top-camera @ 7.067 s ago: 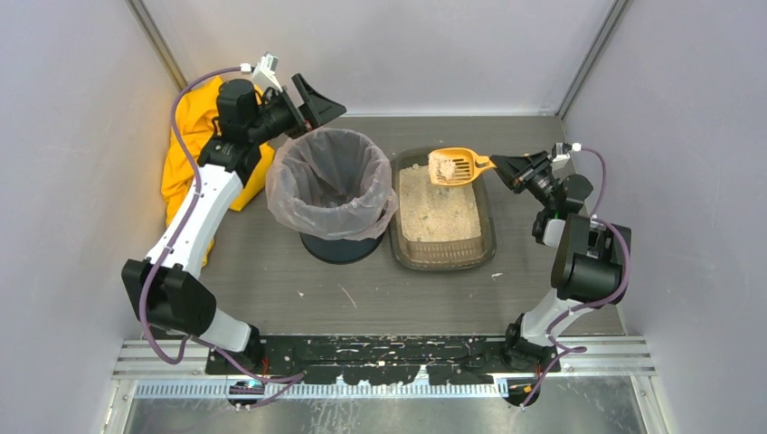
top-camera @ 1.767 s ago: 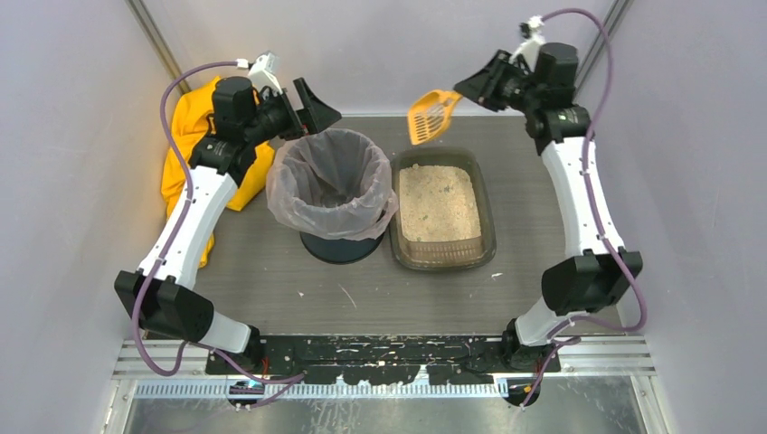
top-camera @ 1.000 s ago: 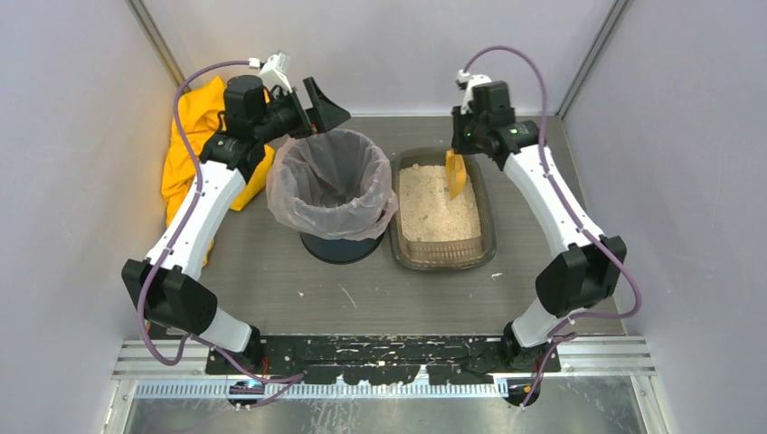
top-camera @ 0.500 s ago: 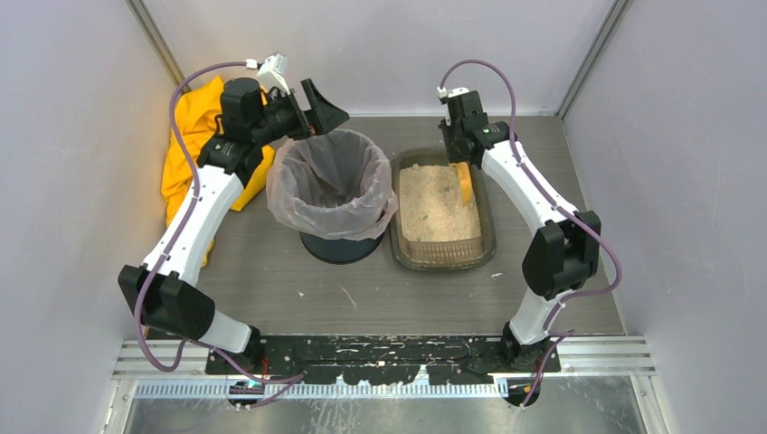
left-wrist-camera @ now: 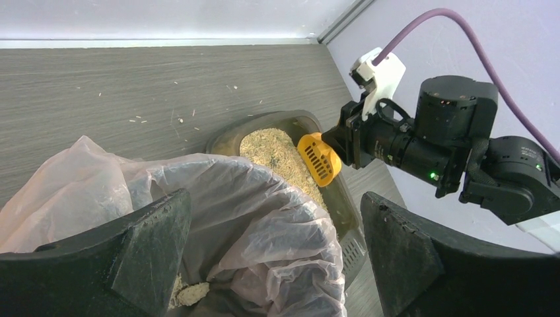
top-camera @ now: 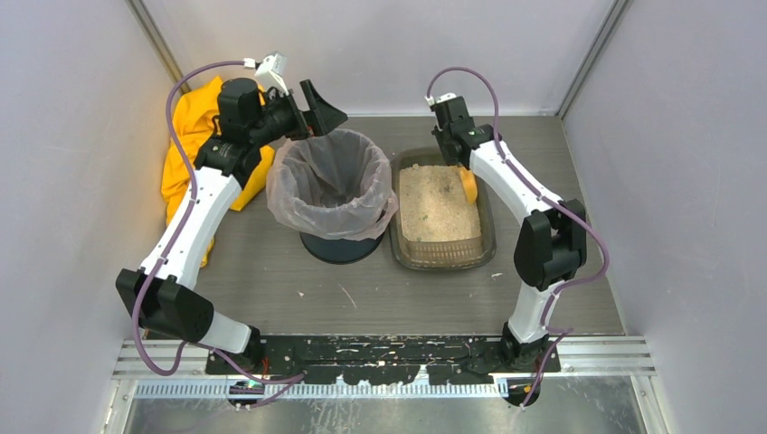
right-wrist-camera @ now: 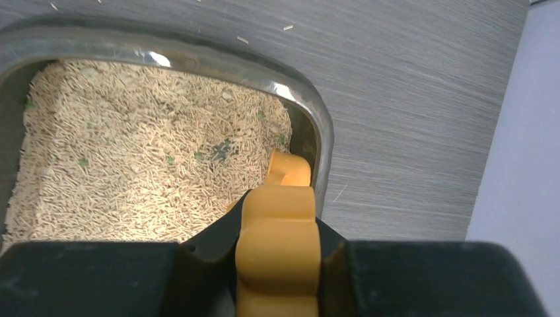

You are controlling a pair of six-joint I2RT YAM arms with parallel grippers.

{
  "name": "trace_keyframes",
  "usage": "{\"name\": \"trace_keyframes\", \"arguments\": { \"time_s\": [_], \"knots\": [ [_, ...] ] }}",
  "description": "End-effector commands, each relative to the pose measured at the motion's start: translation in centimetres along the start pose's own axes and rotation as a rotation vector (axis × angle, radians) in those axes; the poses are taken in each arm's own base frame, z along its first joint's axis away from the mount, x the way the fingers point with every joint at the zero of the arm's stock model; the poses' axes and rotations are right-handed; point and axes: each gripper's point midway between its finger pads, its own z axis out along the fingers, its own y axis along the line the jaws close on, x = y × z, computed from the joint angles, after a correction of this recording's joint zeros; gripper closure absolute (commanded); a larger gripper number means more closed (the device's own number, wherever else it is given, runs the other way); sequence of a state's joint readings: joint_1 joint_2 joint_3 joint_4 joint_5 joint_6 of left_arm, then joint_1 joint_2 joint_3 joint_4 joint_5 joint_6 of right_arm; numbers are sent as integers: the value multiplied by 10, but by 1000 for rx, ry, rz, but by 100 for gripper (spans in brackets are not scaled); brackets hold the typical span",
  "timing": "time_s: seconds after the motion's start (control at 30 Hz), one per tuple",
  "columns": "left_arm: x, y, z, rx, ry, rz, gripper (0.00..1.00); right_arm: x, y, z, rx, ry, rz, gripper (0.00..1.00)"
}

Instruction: Clean the litter box

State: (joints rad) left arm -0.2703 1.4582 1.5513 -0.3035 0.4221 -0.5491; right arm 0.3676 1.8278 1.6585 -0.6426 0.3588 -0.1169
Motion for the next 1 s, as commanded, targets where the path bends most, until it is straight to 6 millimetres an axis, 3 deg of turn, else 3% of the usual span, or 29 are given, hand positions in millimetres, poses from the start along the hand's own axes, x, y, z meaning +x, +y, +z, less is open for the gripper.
{"name": "trace_keyframes", "arguments": {
  "time_s": [0.0,0.2,0.37,0.63,0.97],
  "knots": [
    [-15,-16,-8,47,-56,32,2,-8,-13,-14,79,-62,-27,99],
    [-15,-16,-9,46,-56,32,2,27,-2,6,69,-4,-34,99],
    [-14,-16,-9,42,-51,30,2,34,18,9,-20,-9,32,99],
    [-11,-14,-7,48,-44,22,2,-17,38,-26,-199,-146,196,99],
    [-5,-10,-7,40,-34,19,2,-67,12,-72,-263,-303,330,99]
  ]
}}
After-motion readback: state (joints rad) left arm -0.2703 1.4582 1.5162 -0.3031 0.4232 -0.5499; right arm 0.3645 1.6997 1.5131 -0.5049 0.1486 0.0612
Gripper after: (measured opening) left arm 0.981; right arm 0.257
